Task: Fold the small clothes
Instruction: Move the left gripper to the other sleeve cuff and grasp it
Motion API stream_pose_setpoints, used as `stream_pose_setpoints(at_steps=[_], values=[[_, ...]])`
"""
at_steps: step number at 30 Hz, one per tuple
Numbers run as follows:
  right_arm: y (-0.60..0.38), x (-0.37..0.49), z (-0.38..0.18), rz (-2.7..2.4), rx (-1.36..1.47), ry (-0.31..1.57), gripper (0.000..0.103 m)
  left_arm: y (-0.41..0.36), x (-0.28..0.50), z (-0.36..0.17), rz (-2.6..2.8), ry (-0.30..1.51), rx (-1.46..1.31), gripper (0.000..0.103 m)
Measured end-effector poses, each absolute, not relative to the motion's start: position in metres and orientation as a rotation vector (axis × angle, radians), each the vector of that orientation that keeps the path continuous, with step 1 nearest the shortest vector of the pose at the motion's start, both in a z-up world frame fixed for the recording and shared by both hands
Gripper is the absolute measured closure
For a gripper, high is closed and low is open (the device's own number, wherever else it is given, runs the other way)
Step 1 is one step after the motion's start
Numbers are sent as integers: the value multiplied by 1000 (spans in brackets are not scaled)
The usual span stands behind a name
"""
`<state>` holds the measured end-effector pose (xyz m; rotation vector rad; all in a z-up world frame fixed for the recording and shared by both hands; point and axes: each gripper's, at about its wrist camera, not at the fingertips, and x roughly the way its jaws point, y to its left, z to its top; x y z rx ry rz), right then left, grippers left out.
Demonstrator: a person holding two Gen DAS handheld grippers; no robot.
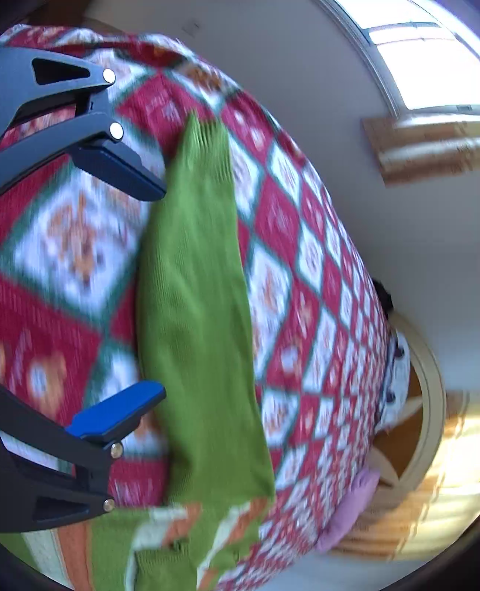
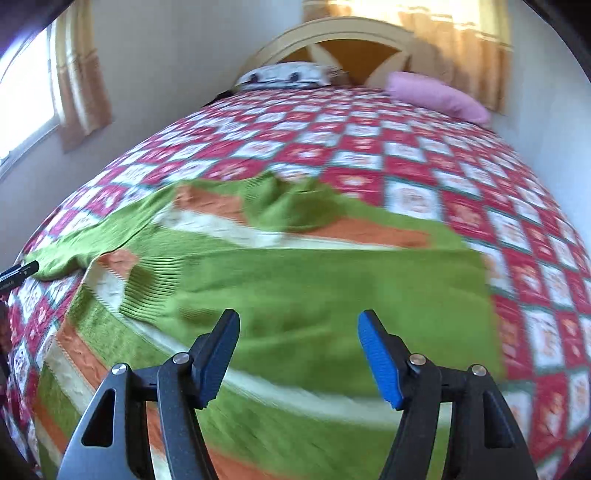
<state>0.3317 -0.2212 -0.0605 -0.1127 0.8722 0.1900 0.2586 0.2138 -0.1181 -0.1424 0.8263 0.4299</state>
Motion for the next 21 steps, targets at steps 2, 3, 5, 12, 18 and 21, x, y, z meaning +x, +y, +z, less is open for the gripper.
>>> stream_pose_setpoints(at_steps=[2, 3, 5, 12, 18, 21], values=[[-204, 337, -73, 205, -136, 885, 36, 235, 250, -121, 483, 835, -144, 3], [-197, 338, -80, 218, -133, 902, 36, 246, 245, -122, 514, 835, -144, 3], [-185, 338, -96, 259, -131, 946, 36, 268, 236, -122, 567, 832, -155, 3], [-169, 329, -110, 228, -250, 918, 32, 321, 225, -125, 676, 798, -252, 3], [-169, 324, -110, 204, -271, 885, 29, 342, 243, -141, 654, 814, -417, 21], [-168, 324, -110, 188, -280, 880, 27, 343, 249, -148, 647, 832, -434, 35]])
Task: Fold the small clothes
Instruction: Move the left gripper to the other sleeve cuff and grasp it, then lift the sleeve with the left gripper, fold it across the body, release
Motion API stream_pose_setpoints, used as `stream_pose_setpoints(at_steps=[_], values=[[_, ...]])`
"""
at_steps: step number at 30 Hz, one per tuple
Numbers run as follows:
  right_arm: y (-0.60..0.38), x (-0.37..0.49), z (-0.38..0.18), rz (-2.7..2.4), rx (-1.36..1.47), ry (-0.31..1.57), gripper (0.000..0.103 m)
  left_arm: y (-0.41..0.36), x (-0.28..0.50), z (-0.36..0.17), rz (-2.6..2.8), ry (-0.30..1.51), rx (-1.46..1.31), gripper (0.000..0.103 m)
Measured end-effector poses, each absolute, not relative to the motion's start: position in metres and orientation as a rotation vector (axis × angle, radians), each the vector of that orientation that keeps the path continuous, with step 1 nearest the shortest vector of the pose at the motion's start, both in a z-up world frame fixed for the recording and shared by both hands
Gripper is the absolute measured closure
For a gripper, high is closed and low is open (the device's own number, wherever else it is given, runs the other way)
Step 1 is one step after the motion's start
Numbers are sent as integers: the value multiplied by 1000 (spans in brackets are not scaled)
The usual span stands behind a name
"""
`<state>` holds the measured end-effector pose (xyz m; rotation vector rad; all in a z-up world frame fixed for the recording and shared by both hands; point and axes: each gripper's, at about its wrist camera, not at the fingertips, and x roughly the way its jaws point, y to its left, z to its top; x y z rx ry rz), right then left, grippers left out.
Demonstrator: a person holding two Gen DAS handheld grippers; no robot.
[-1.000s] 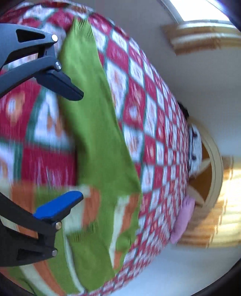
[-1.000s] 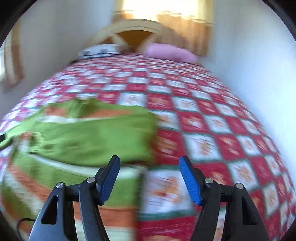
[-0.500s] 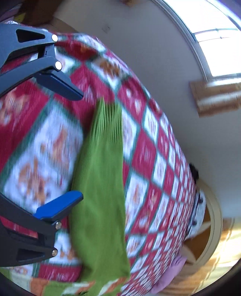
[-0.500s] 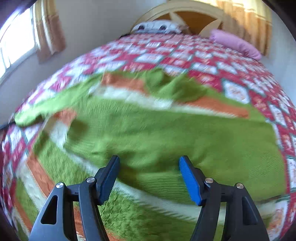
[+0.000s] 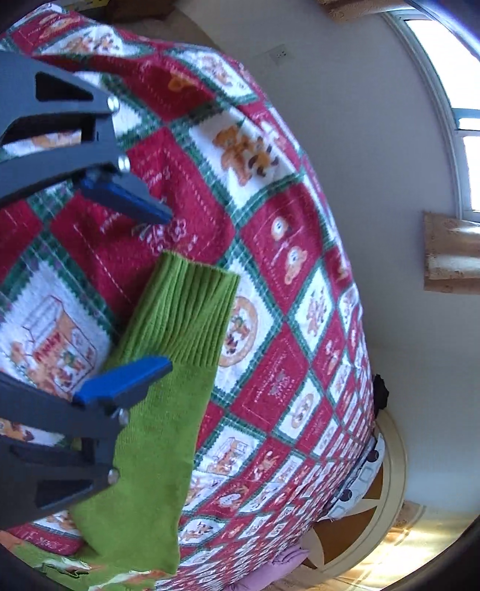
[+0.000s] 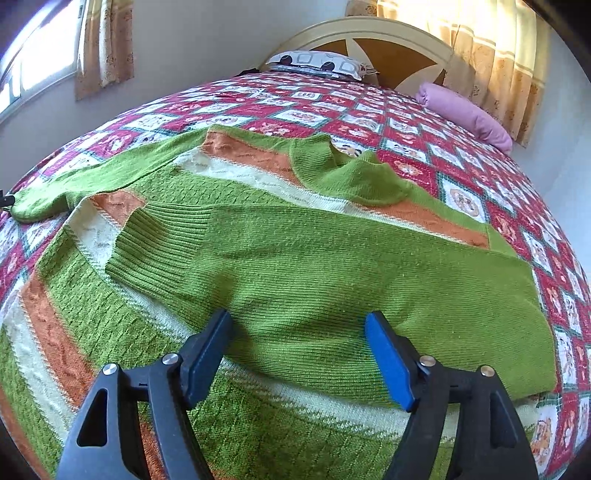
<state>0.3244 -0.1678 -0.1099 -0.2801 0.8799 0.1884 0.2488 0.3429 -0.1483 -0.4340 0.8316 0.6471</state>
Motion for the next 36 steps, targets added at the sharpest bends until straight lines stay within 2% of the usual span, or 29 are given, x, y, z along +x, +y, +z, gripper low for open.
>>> stream_pose_setpoints(at_steps=[2, 4, 6, 7, 8, 22, 36], values=[[-167, 325, -110, 181, -287, 879, 26, 344, 252, -152, 652, 829, -436, 37], [-167, 325, -110, 179, -288, 878, 26, 342, 254, -151, 651, 816, -416, 50], [-168, 324, -110, 179, -287, 878, 25, 342, 254, -148, 632, 809, -413, 80], [-168, 324, -110, 178, -286, 878, 25, 342, 255, -147, 613, 807, -421, 88], [-168, 325, -110, 177, -287, 877, 25, 341, 256, -143, 604, 801, -418, 91], [-167, 325, -111, 153, -297, 877, 20, 329, 249, -98, 538, 764, -433, 95], [-168, 328, -107, 148, -284, 899, 19, 256, 262, -20, 369, 687, -410, 96]])
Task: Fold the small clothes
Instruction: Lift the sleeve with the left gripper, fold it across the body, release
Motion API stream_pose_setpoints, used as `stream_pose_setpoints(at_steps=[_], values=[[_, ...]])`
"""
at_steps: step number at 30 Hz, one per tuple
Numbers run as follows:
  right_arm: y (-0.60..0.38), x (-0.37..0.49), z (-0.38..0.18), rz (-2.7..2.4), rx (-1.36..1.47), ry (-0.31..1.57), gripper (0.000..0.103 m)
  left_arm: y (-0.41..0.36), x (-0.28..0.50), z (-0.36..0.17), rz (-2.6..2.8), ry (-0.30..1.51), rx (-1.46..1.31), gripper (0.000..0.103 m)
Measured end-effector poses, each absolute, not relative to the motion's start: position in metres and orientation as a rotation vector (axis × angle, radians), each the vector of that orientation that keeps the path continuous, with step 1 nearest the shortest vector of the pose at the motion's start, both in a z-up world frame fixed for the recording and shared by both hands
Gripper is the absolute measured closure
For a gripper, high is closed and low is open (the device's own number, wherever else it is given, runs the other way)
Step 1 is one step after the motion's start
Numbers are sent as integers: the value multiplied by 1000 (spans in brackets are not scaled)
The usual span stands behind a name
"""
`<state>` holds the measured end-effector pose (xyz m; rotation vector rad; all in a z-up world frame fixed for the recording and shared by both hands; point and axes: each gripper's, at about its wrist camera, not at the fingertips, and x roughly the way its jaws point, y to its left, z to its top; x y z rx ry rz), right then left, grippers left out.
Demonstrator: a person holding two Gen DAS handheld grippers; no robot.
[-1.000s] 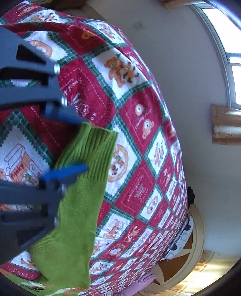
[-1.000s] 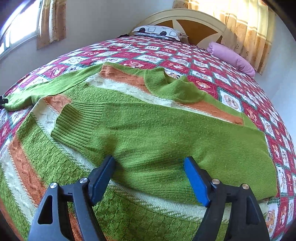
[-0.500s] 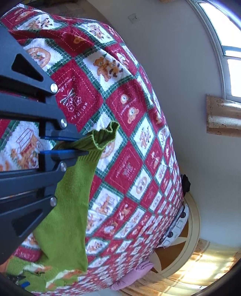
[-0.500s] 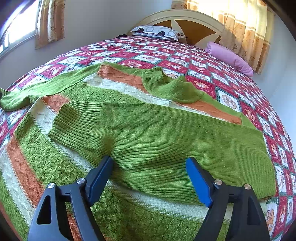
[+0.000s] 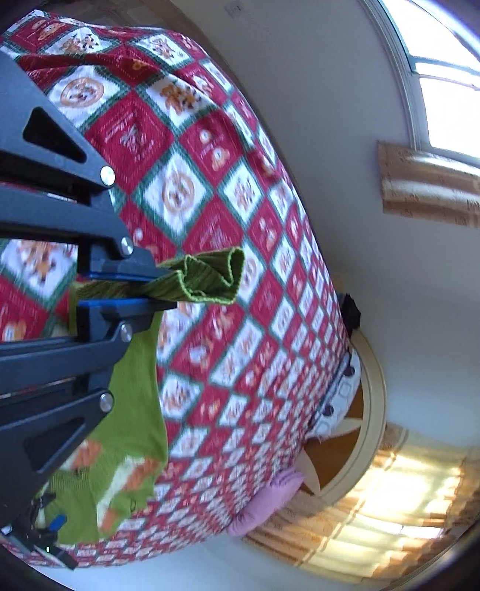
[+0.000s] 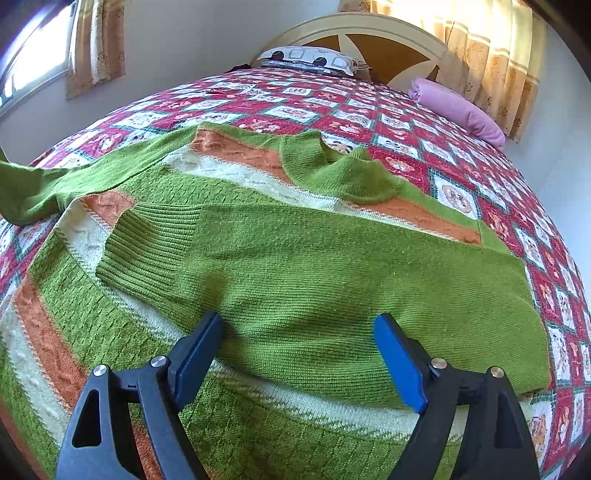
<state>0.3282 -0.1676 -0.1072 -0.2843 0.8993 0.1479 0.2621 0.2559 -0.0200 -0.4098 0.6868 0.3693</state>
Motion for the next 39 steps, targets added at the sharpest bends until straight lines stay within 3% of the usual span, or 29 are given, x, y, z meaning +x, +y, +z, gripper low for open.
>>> stream_pose_setpoints(at_steps=[16, 31, 39], values=[[-189, 296, -74, 137, -314, 848, 19, 175, 278, 48, 200, 605, -398, 96], [-271, 247, -45, 85, -246, 781, 19, 70, 306, 84, 19, 571, -372, 96], [-297, 236, -48, 65, -175, 757, 19, -13, 329, 69, -82, 608, -326, 96]])
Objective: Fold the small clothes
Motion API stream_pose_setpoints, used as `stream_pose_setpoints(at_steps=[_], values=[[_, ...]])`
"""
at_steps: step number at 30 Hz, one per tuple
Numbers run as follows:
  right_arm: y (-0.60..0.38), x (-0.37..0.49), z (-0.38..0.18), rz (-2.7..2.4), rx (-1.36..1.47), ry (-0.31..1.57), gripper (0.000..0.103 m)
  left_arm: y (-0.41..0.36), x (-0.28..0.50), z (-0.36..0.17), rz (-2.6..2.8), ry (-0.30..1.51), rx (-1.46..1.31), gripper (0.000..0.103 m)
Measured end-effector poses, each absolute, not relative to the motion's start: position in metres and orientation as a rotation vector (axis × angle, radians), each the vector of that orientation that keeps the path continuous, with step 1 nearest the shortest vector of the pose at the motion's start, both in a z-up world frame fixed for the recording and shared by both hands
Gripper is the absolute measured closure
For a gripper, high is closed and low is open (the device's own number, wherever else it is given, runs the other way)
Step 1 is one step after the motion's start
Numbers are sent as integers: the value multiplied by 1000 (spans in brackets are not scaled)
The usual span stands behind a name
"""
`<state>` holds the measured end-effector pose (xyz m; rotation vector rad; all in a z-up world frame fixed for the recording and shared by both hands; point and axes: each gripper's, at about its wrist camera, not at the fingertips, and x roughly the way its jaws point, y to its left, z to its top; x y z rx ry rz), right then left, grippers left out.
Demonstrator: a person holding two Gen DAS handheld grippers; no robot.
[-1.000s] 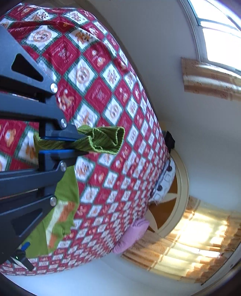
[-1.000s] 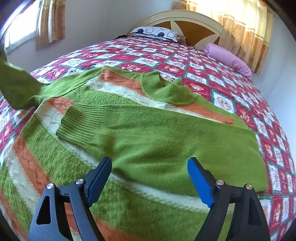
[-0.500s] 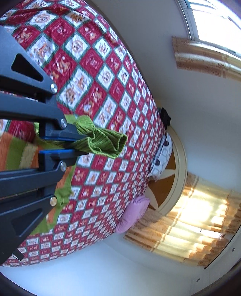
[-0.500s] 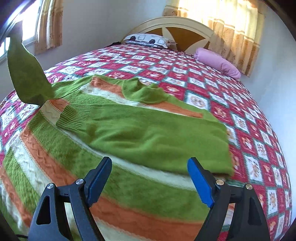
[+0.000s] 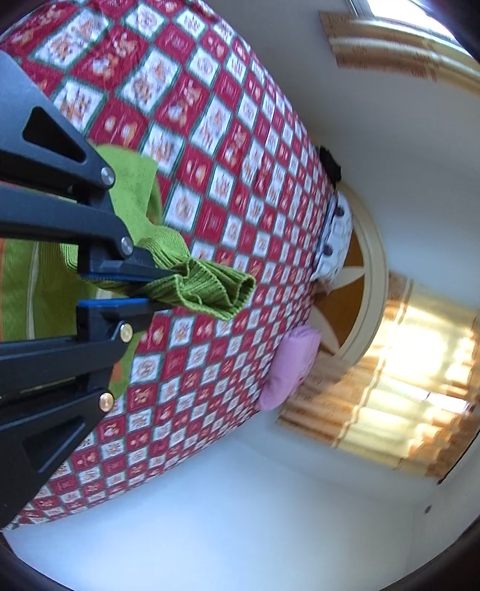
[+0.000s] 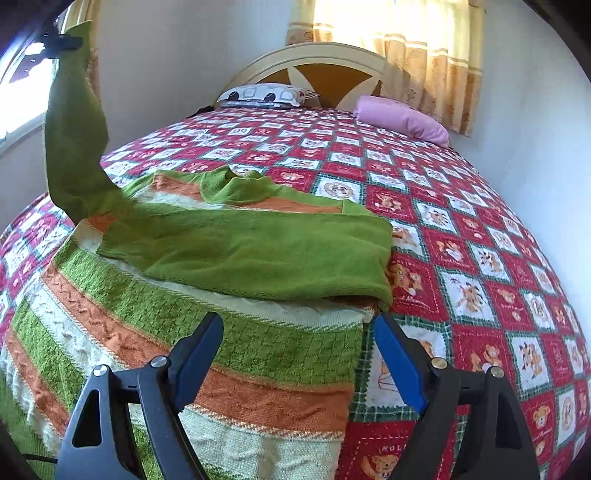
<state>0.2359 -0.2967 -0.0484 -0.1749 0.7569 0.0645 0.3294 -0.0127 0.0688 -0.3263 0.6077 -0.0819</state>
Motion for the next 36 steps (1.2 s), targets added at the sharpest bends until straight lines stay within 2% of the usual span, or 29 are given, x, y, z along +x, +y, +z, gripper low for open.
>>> stream_pose_setpoints(at_steps=[7, 10, 12, 16, 18, 21, 24, 28, 30, 32, 36], values=[[-312, 234, -57, 26, -138, 740, 19, -119, 350, -5, -97, 652, -134, 95], [-327, 234, -60, -8, -84, 732, 19, -155, 359, -41, -88, 689, -55, 86], [-333, 234, -62, -24, -72, 719, 19, -168, 358, -55, -78, 720, 4, 59], [-342, 236, -64, -46, -56, 702, 19, -165, 336, -60, -128, 684, 45, 43], [-346, 237, -65, -44, -34, 700, 19, -146, 320, -57, -127, 644, 79, 28], [-347, 235, -63, -38, -23, 685, 19, -94, 303, -60, -26, 605, 130, 15], [-348, 232, -58, -2, 10, 678, 19, -40, 293, -75, 131, 603, 208, 15], [-341, 239, -44, 113, 104, 703, 20, 24, 299, -103, 282, 689, 225, 14], [-328, 249, -39, 177, 123, 733, 27, 47, 305, -116, 303, 747, 171, 14], [-316, 265, -39, 228, 140, 783, 40, 60, 309, -124, 304, 774, 114, 14], [-293, 306, -52, 232, 150, 895, 44, 59, 317, -138, 292, 826, 87, 14]])
